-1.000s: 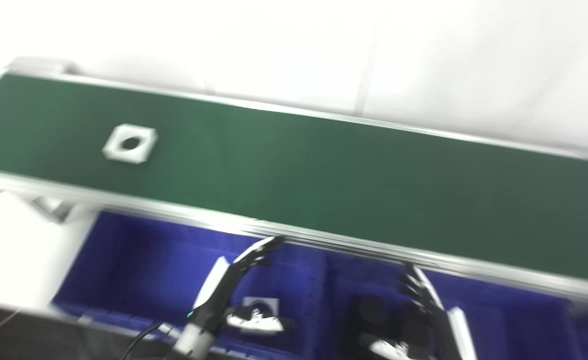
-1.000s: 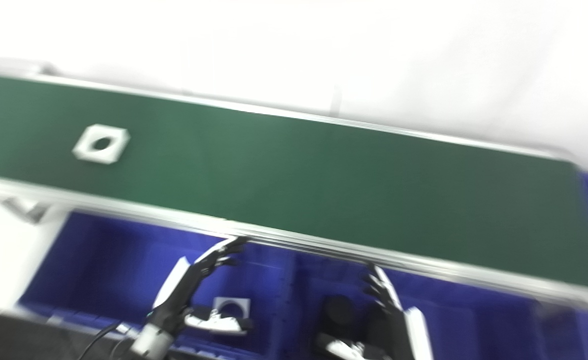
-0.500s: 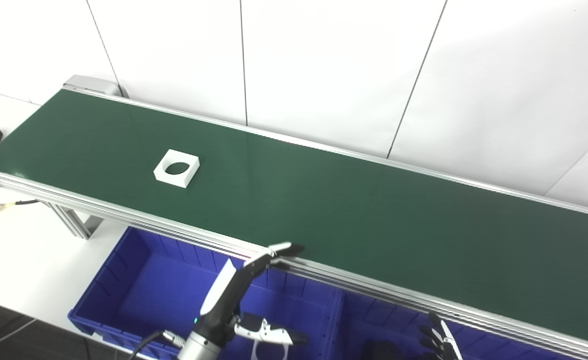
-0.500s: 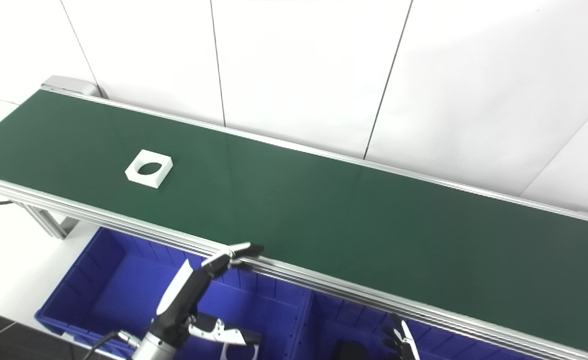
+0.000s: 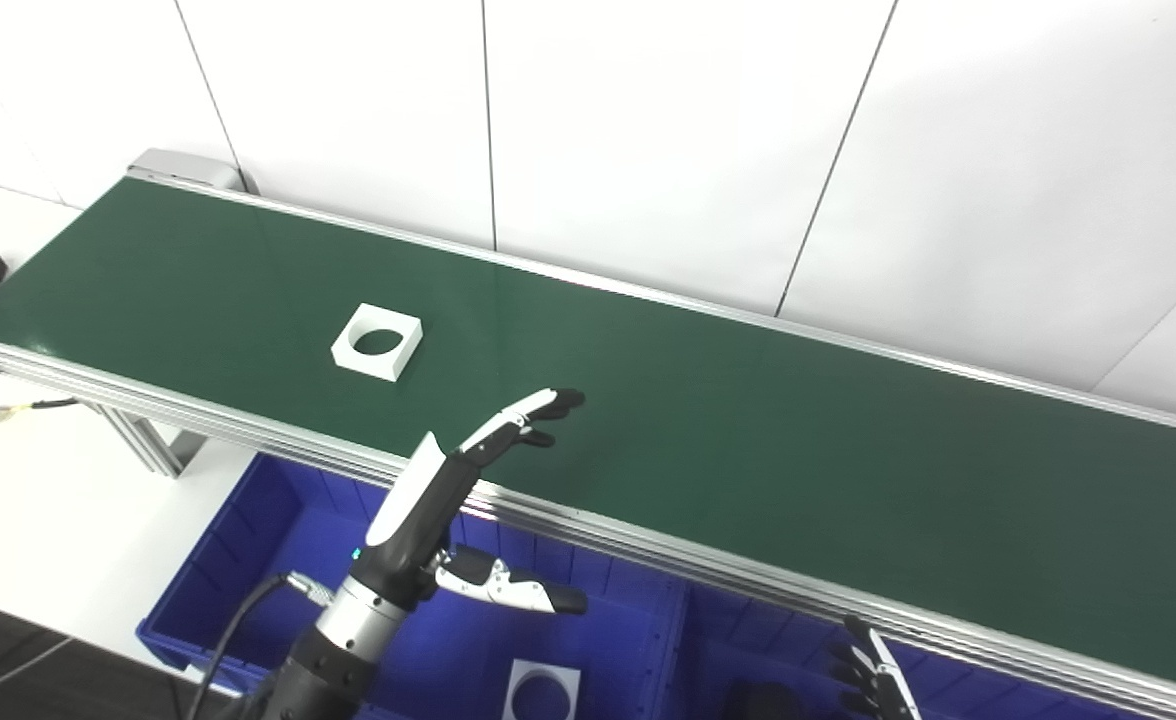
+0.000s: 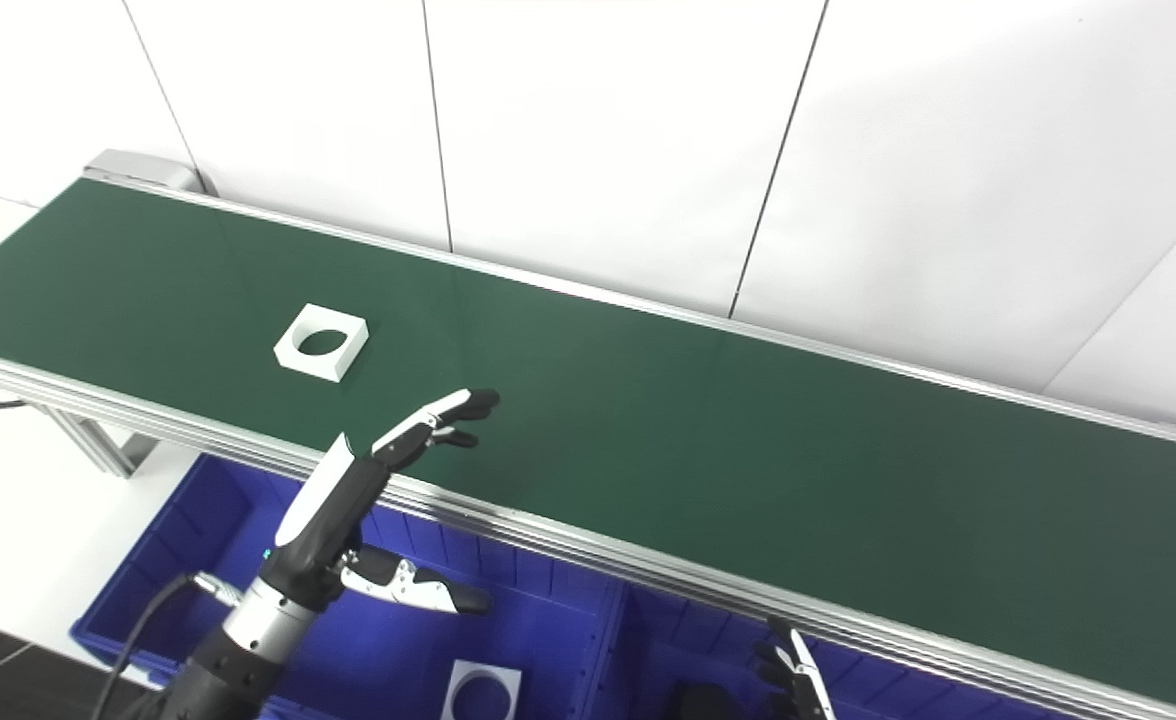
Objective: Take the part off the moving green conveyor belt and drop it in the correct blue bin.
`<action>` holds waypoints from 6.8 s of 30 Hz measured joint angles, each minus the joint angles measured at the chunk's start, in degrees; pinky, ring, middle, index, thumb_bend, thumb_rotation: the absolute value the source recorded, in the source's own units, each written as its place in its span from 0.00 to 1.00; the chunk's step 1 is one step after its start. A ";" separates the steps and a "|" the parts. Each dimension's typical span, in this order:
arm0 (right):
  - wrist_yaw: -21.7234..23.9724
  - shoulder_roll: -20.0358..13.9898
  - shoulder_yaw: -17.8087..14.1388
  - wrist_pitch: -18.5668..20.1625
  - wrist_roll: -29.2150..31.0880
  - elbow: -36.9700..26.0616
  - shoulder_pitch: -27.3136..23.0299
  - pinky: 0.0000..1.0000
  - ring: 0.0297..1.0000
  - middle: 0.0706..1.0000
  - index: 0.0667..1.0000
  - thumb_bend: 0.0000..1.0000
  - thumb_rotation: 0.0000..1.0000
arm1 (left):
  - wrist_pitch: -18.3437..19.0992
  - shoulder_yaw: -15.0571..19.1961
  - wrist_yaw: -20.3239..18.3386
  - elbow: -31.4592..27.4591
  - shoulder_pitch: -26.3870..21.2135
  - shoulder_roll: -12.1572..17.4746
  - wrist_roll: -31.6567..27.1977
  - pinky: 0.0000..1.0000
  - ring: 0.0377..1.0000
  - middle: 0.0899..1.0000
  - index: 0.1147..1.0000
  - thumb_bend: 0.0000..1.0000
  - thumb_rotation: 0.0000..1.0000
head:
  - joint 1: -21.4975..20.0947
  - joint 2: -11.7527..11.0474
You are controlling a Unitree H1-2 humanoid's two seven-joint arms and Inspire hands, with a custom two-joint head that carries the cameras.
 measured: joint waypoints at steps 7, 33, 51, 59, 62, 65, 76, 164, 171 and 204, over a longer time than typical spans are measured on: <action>-0.75 0.24 0.18 -0.17 -0.37 0.38 -0.39 0.71 0.79 0.82 0.91 0.78 0.21 | 2.53 3.64 -3.91 1.99 -5.17 1.73 2.53 0.84 0.88 0.90 0.88 0.84 0.46 | -0.18 -0.18; -1.71 -0.18 0.20 -3.52 0.21 2.86 -1.62 0.71 0.78 0.81 0.90 0.79 0.19 | 6.61 4.48 -8.22 24.68 -27.63 10.31 15.71 0.80 0.86 0.91 0.88 0.86 0.34 | 0.09 -1.23; -2.02 -0.14 0.33 -4.98 -0.33 3.45 -1.82 0.72 0.77 0.80 0.90 0.80 0.22 | 6.31 -3.40 -6.13 41.24 -36.01 12.51 25.38 0.91 0.92 0.92 0.89 0.96 0.24 | -0.18 -1.23; -2.72 0.08 0.33 -5.78 -0.96 3.43 -1.58 0.71 0.77 0.80 0.90 0.79 0.22 | 6.99 -6.11 -5.81 43.31 -36.69 12.42 26.67 0.94 0.94 0.93 0.90 0.97 0.18 | -0.18 -1.06; -2.99 0.15 0.32 -5.78 -1.27 3.33 -1.55 0.71 0.77 0.80 0.90 0.79 0.22 | 7.92 -6.93 -5.80 43.32 -36.67 12.26 26.83 0.93 0.93 0.92 0.89 0.94 0.10 | -0.26 -0.97; -3.14 0.24 0.30 -5.78 -1.27 3.14 -1.31 0.72 0.77 0.80 0.90 0.79 0.23 | 8.40 -7.66 -4.07 44.03 -36.62 11.39 27.91 0.84 0.89 0.89 0.85 0.89 0.04 | -0.35 -0.71; -3.17 0.37 0.12 -5.78 -0.91 2.21 -0.07 0.68 0.75 0.80 0.90 0.78 0.26 | 1.34 -7.15 5.63 52.00 -36.92 7.62 24.54 0.55 0.52 0.60 0.56 0.53 0.00 | 0.00 0.17; -3.10 7.52 -0.17 0.92 -4.59 -5.41 0.60 0.69 0.78 0.82 0.92 0.79 0.39 | 7.25 -9.24 -15.41 13.79 -2.34 9.24 12.19 0.73 0.83 0.84 0.76 0.76 0.36 | -24.26 18.72; -3.02 7.42 -0.06 1.02 -4.66 -5.41 0.69 0.70 0.78 0.83 0.93 0.80 0.41 | 8.03 -6.81 -15.56 13.07 -0.78 7.42 8.71 0.80 0.91 0.95 0.89 0.86 0.49 | -24.00 18.02; 2.80 5.54 0.29 4.57 -0.63 -6.98 0.79 0.75 0.82 0.86 0.95 0.79 0.35 | -1.14 0.99 -16.93 13.41 6.14 -6.47 -19.07 0.77 0.83 0.86 0.83 0.89 0.36 | -21.45 17.14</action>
